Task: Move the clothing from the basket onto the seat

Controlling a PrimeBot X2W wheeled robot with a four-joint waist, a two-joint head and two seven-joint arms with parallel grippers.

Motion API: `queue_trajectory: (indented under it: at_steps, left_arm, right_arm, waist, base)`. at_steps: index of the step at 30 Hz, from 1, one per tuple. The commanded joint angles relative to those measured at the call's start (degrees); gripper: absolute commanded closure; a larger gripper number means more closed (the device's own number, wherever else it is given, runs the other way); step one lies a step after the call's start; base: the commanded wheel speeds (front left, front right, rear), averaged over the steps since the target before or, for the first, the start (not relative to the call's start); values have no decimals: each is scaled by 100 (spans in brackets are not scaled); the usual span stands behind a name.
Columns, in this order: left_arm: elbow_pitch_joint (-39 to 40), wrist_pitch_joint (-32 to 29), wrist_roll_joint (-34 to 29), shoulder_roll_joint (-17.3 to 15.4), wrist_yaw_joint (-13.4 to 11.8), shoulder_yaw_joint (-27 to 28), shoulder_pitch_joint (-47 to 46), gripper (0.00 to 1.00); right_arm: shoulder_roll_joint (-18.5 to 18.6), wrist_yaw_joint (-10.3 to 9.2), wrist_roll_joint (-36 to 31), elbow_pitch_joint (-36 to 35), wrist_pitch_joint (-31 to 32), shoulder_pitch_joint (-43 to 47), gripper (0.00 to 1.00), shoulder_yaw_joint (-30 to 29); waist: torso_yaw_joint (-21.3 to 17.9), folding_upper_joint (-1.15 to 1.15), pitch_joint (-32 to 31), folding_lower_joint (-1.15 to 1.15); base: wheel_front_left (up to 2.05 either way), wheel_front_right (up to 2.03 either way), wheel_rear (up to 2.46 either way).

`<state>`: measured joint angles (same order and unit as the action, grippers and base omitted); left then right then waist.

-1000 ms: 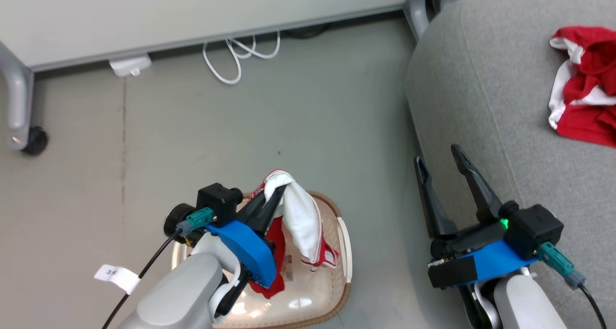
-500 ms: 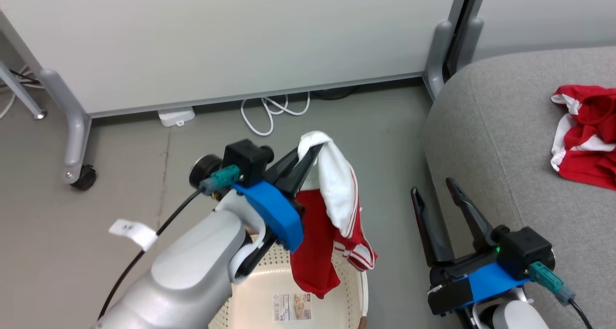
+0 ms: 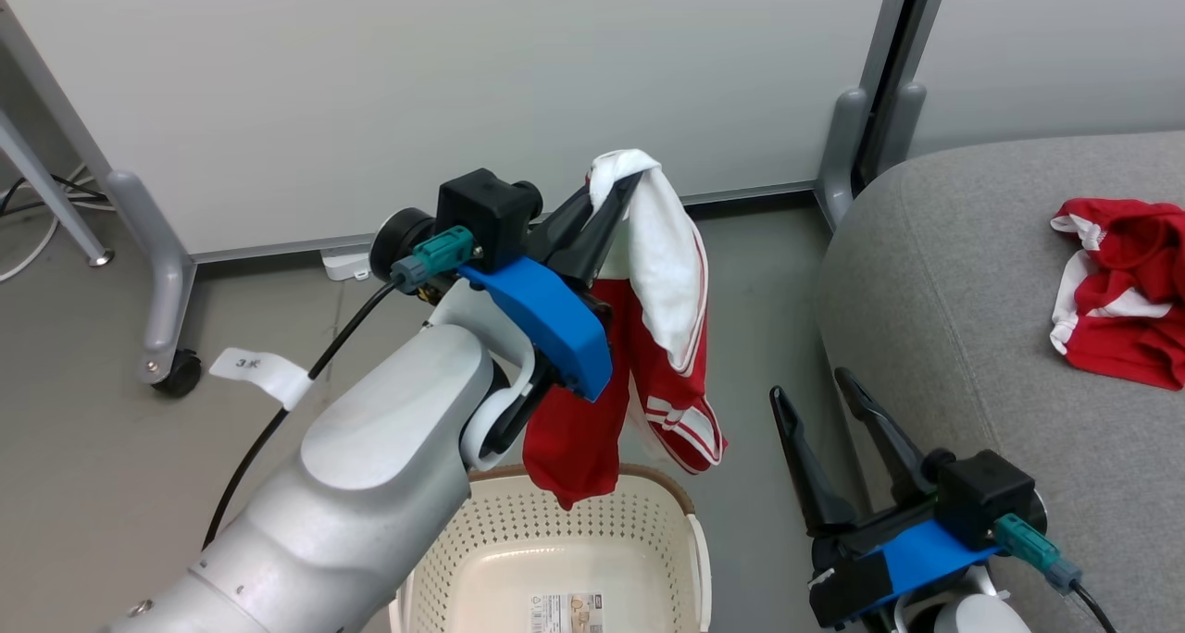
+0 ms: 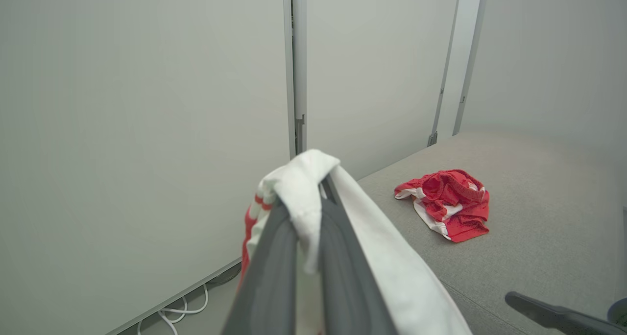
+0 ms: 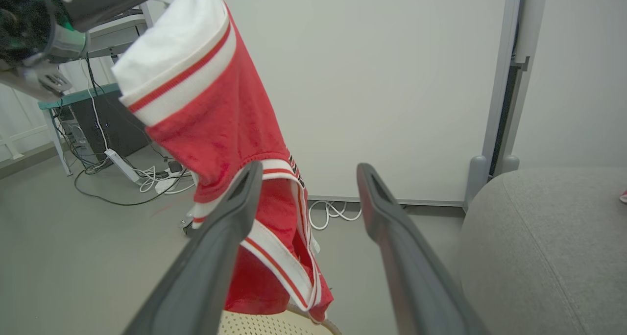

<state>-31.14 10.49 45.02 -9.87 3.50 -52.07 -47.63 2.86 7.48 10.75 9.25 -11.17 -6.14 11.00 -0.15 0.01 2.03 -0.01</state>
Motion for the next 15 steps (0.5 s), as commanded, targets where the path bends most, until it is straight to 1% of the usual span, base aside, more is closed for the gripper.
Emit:
queue_trajectory:
  at_steps: [1,9,15]
  left_arm:
    - [-15,-35,36,23,-31,22,-100,100]
    - [-79,-159,76,78,-47,-50,-125,100]
    - [-131,-158,87,124,-36,-98,-146,100]
  right_arm:
    - [5,3,47,16,18,74,0,22]
    - [5,3,63,54,90,20,0,187]
    - [5,3,96,122,163,-84,0,494]
  waist:
    - [-6,-1,-4,1]
    - [-38,-1,46,1]
    - [-46,-1,85,1]
  base:
    - [0,0,0]
    - [0,0,0]
    - [0,0,0]
